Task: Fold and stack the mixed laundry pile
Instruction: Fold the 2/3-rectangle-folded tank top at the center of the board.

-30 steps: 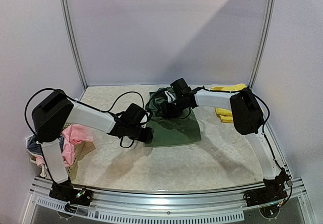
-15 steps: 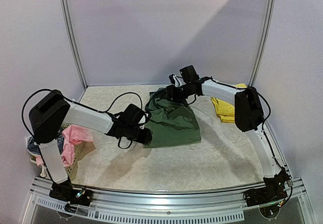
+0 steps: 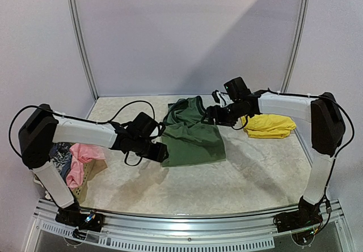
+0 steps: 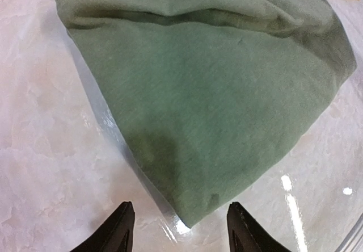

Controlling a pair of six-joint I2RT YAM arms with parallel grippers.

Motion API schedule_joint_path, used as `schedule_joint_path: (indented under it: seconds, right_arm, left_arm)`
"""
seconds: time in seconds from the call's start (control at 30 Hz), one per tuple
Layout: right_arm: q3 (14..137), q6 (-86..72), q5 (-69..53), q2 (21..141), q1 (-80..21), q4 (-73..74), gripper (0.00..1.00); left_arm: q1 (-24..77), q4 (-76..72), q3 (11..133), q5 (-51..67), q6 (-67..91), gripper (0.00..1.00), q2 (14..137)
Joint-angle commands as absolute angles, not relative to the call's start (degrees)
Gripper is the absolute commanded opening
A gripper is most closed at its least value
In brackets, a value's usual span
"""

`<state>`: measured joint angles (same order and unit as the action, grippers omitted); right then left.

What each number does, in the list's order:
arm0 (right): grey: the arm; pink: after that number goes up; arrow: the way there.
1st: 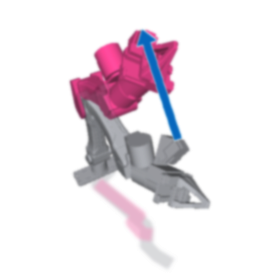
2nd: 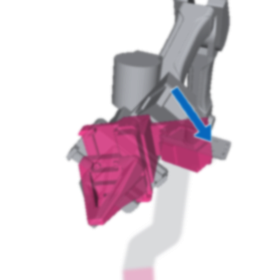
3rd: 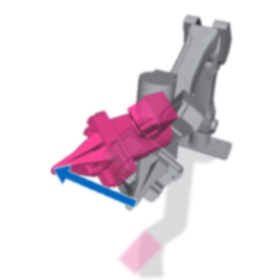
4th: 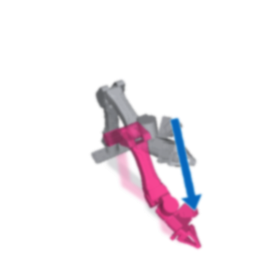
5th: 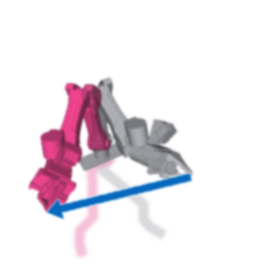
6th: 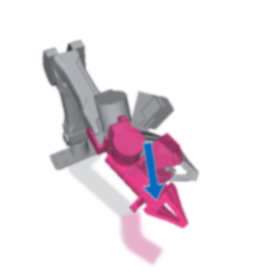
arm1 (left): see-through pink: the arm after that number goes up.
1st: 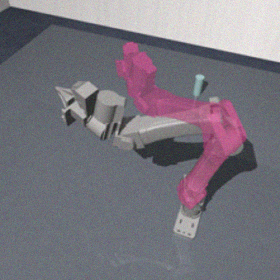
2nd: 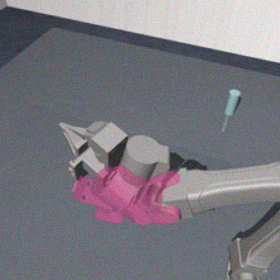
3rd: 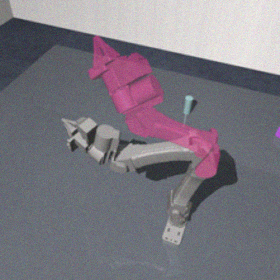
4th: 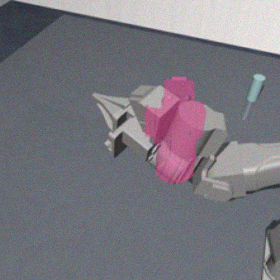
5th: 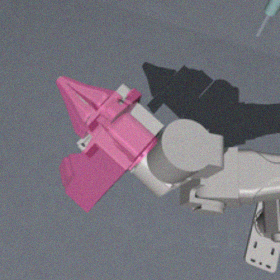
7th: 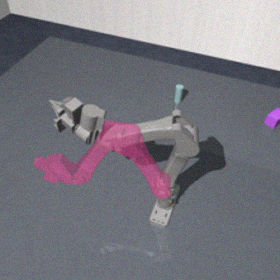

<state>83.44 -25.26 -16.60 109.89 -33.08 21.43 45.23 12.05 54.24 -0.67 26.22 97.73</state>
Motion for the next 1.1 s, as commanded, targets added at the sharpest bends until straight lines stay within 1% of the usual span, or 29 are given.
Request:
schedule_joint_path:
  seconds: [0.0, 0.23, 0.37, 0.53, 0.6, 0.63, 0.7, 0.83, 0.93, 1.07]
  right_arm:
    - [73.4, -26.1, -14.0, 105.3, -33.2, 22.8, 0.80]
    - [61.7, -28.6, -18.5, 101.9, -33.2, 18.3, 0.70]
    - [59.3, -29.3, -19.3, 102.4, -33.2, 16.8, 0.67]
    - [58.0, -29.3, -18.3, 103.5, -33.2, 16.4, 0.64]
    - [58.1, -29.3, -18.6, 104.3, -33.2, 16.4, 0.58]
    - [58.1, -29.3, -18.9, 104.7, -33.2, 16.4, 0.53]
    - [57.8, -29.4, -19.2, 105.1, -33.2, 16.8, 0.46]
    - [55.9, -29.4, -19.6, 103.7, -33.2, 17.1, 0.44]
    - [54.8, -29.3, -20.4, 102.8, -33.1, 16.7, 0.40]
    - [54.2, -29.4, -20.7, 103.6, -33.2, 15.5, 0.38]
  left_arm:
    - [46.4, 15.6, 52.6, 1.8, 27.8, 0.56, 97.5]
    - [47.4, 14.6, 52.0, 3.3, 28.8, 0.52, 99.0]
    - [47.5, 13.9, 51.7, 3.2, 29.1, 0.51, 99.9]
    - [47.8, 13.3, 51.7, 3.5, 29.4, 0.49, 100.9]
    - [47.8, 13.3, 51.8, 3.4, 29.5, 0.47, 101.0]
    - [47.8, 13.3, 51.8, 3.4, 29.5, 0.46, 101.0]
    - [47.9, 13.4, 51.7, 3.3, 29.7, 0.45, 101.0]
    - [48.0, 13.0, 51.3, 3.3, 30.0, 0.44, 100.9]
    - [48.1, 12.5, 51.3, 3.3, 30.1, 0.43, 101.2]
    - [48.2, 12.2, 51.4, 2.7, 30.2, 0.42, 101.7]
